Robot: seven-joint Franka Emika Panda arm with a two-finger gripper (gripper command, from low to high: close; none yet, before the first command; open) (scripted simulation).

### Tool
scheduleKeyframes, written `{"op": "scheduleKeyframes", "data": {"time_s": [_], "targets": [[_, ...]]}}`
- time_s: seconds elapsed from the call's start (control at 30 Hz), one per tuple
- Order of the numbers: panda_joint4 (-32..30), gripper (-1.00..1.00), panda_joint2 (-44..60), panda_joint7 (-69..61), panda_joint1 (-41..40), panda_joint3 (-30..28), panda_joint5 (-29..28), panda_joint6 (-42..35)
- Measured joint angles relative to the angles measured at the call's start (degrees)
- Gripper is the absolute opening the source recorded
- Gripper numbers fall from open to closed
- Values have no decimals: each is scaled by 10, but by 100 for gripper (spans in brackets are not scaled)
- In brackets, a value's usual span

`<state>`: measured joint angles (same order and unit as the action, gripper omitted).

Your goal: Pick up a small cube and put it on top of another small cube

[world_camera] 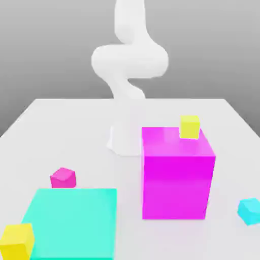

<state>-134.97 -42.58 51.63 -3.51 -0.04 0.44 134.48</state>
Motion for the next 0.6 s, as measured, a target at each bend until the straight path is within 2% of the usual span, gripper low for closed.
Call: {"op": "scheduleKeyframes", "data": {"time_s": [0.6], "targets": [[-231, 0, 235, 429, -248, 13, 18, 195]]}}
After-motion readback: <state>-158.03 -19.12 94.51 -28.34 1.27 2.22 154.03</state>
